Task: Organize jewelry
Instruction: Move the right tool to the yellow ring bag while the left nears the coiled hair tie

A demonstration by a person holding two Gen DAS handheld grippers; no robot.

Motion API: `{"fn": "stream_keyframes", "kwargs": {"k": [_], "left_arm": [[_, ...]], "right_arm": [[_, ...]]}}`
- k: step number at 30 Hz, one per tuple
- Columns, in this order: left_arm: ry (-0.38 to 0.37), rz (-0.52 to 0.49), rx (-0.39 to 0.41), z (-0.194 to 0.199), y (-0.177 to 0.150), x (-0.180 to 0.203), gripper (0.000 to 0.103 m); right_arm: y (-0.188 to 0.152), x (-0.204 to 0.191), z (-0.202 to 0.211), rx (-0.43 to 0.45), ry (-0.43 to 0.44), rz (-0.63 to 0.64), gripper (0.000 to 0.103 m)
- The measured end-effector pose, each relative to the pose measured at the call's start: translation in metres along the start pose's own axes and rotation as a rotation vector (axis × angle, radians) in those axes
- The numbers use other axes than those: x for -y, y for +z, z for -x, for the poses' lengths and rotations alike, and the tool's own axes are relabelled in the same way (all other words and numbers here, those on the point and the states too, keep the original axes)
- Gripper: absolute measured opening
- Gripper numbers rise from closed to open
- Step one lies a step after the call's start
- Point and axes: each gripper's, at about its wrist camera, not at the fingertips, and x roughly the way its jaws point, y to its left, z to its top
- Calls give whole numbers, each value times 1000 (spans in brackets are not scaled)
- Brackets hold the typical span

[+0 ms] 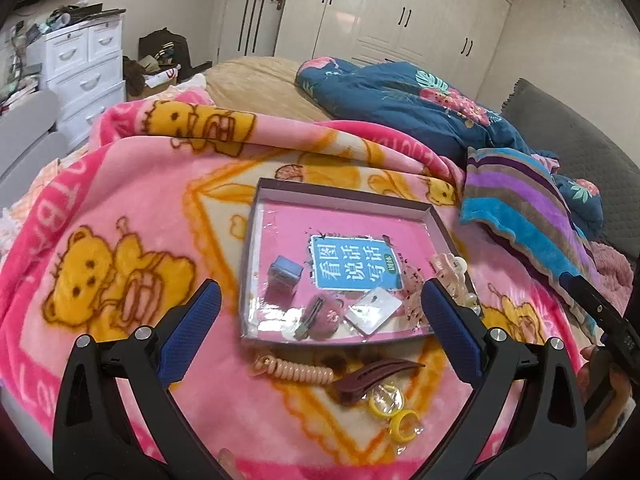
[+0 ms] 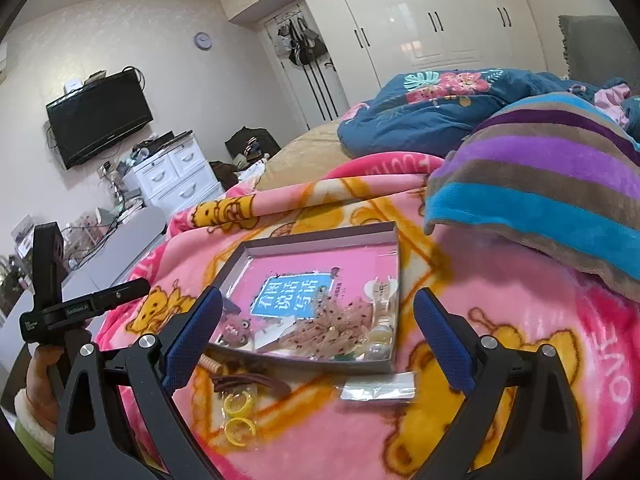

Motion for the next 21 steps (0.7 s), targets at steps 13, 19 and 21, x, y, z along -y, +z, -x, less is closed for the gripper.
{"fn": "stream_keyframes", "kwargs": {"k": [13, 19, 21], "left_arm": [[29, 15, -3, 18, -19, -18, 93], [40, 12, -9, 24, -29, -22, 93], [42, 9, -11, 26, -32, -22, 94]], "right_arm": [[-19, -30, 1, -59, 38, 69, 96], [-29, -41, 1, -86, 54, 88, 96], [-32, -45, 1, -91, 57, 93, 96]]}}
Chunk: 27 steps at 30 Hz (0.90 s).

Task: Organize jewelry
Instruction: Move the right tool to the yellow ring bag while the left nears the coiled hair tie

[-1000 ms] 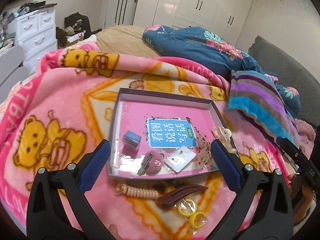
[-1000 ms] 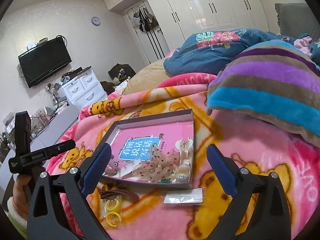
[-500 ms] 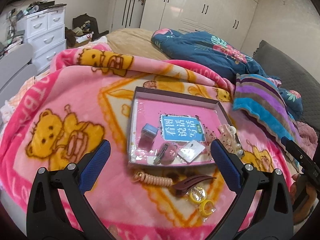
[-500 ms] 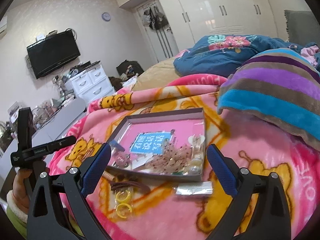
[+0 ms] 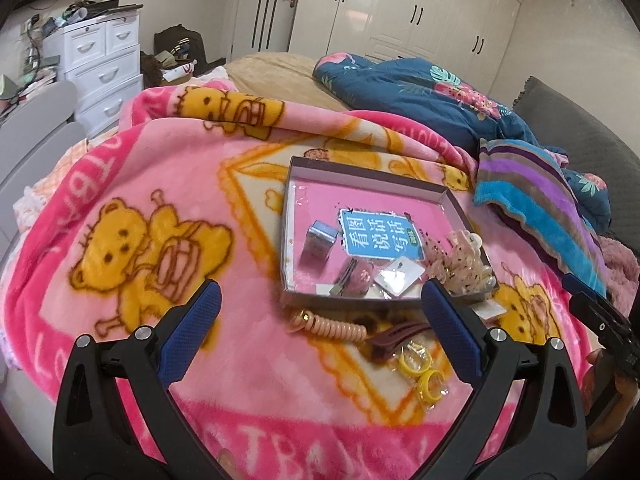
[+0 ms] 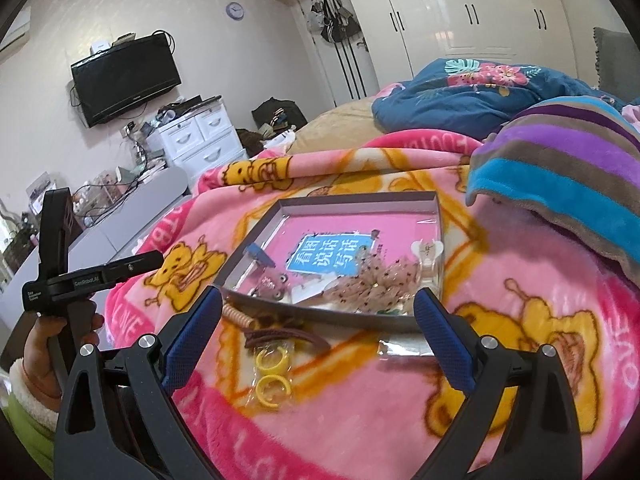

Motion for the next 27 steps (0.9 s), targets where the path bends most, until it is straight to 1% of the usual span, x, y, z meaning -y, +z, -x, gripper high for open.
{"fn": "stream_keyframes", "kwargs": {"k": [7, 17, 27], "left_arm": [[12, -20, -9, 6, -12, -2, 94], [31, -51, -42, 4, -29, -6, 94], [46, -41, -82, -5, -44, -18, 93]], "right_arm": [[-10, -13, -5, -34, 16, 27, 96], [-30, -33, -17, -90, 34, 59, 96], [-49, -48, -36, -159, 51, 72, 96]]}}
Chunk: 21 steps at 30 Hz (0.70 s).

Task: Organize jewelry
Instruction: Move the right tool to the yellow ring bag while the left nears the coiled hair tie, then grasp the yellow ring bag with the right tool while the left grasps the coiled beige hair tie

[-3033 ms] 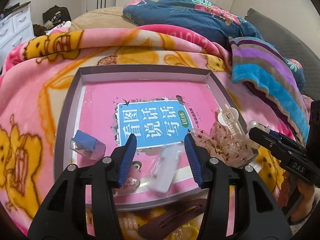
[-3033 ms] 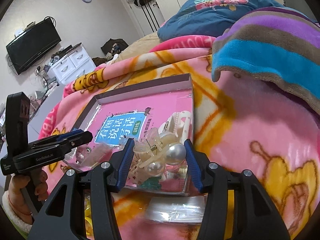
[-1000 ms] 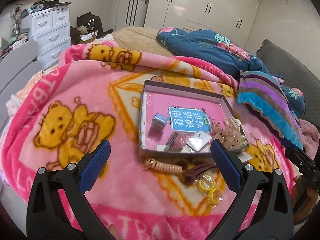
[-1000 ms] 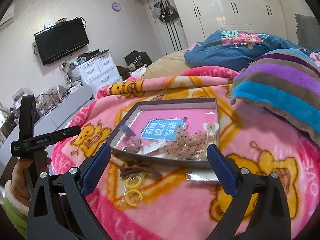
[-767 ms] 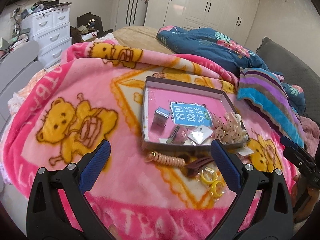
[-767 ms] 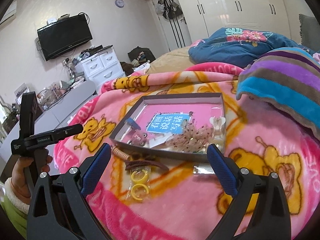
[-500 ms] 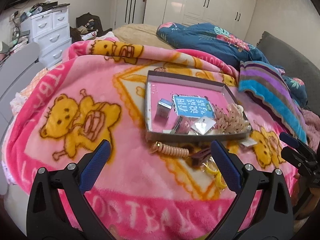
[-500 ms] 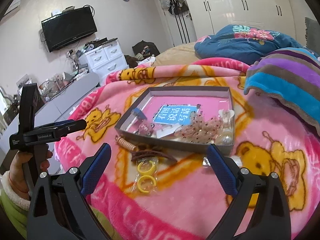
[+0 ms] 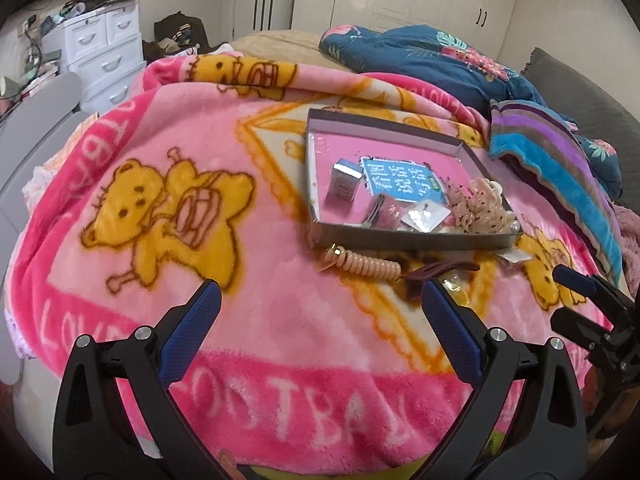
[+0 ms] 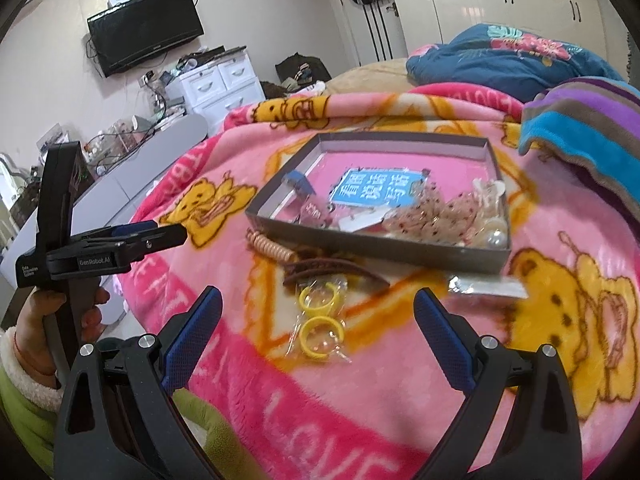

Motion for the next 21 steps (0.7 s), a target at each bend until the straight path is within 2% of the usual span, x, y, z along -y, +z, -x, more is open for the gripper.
{"fn": "stream_keyframes", "kwargs": {"k": [12, 21], "left_arm": [[4, 13, -63, -28, -8, -4, 94], [-8, 18, -115, -62, 0, 1, 93]], "right_arm": [[-15, -3, -38, -84, -9, 10, 96], [-23, 0, -66, -148, -11, 9, 96]]}}
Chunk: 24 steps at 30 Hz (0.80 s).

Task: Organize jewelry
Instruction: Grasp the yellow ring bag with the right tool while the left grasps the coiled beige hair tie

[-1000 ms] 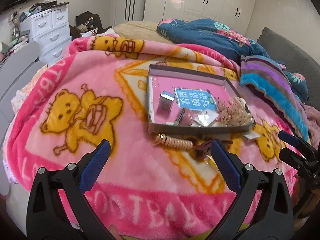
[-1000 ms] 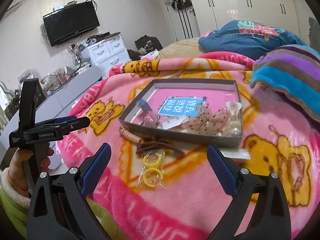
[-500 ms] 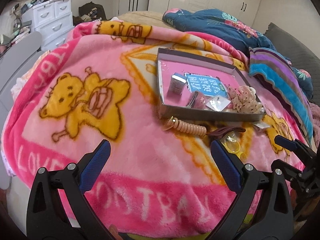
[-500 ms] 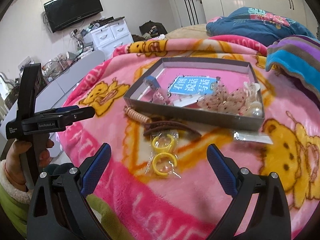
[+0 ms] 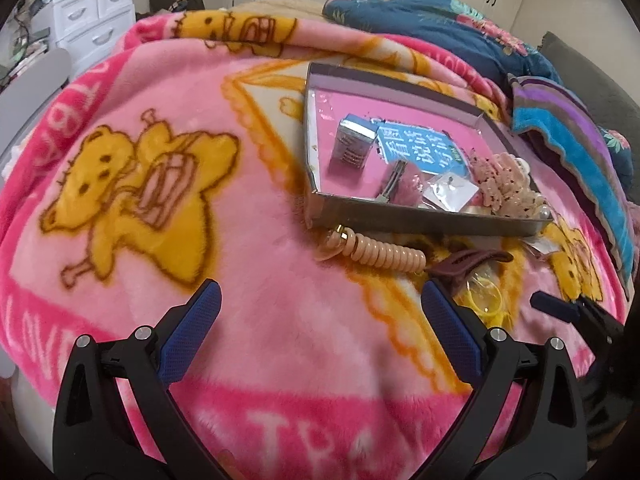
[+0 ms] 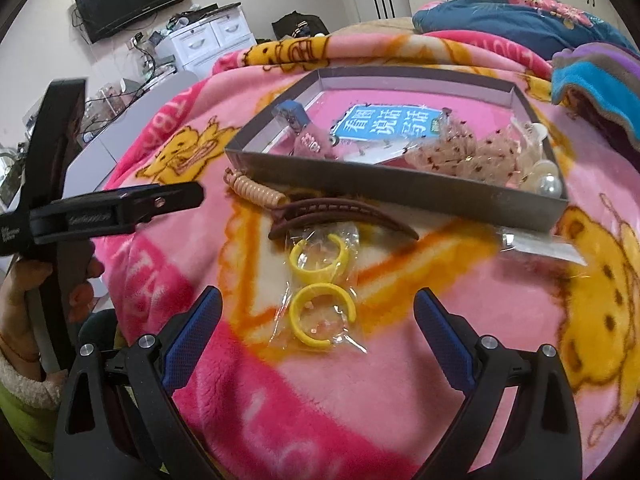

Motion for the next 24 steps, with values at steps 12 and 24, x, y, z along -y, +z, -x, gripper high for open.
{"fn": "stream_keyframes", "kwargs": {"k": [12, 24], "left_arm": [[-9, -34, -51, -36, 19, 17, 93], [-18, -72, -79, -54, 15, 30, 93]], "right_arm": [[0, -1, -23, -25, -27, 8, 92], [-7, 14, -16, -23, -64, 41, 43]]}}
